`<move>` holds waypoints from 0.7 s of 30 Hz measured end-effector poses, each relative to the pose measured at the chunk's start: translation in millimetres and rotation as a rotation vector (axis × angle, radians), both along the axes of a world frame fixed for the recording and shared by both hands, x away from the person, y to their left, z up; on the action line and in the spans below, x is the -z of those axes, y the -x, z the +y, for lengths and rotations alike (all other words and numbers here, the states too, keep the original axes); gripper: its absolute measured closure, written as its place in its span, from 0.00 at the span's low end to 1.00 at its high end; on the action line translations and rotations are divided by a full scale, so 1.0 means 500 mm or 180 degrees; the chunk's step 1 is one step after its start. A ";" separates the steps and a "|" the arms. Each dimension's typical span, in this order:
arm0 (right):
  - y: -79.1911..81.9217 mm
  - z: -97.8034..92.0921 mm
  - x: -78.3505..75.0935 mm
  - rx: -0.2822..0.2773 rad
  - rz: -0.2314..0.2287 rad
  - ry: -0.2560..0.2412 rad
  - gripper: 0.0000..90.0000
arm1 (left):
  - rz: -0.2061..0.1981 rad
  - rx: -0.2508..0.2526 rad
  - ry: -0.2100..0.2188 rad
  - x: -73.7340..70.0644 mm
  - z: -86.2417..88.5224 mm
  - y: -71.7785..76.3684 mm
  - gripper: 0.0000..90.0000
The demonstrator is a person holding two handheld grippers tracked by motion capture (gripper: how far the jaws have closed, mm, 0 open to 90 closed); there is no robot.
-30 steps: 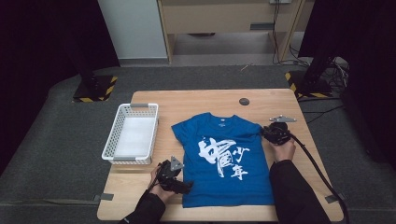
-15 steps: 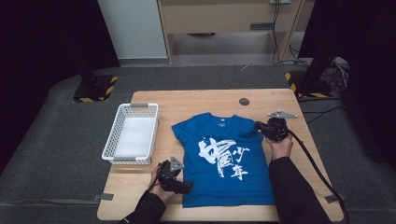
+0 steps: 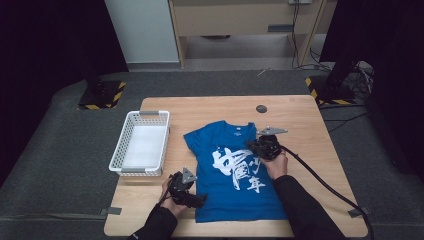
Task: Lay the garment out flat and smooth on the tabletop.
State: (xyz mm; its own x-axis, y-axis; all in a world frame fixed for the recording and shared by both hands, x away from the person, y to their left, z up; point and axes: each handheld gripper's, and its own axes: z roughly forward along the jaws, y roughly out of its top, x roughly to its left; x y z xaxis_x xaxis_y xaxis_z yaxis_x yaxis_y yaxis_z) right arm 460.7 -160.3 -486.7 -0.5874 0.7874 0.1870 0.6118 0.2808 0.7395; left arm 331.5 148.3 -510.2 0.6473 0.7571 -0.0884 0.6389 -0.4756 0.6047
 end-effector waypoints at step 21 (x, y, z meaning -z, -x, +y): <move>-0.015 -0.045 -0.066 0.0004 -0.0434 0.0193 0.48 | -0.0126 0.0062 0.0121 0.008 -0.001 0.003 0.00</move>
State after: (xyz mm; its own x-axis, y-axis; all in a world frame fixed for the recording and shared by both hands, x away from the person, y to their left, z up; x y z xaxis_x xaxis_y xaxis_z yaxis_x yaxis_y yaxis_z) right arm 468.3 -182.8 -453.5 -0.6031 0.7956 0.0575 0.5071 0.3269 0.7975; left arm 330.2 147.7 -514.2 0.6653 0.7410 -0.0908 0.6050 -0.4639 0.6471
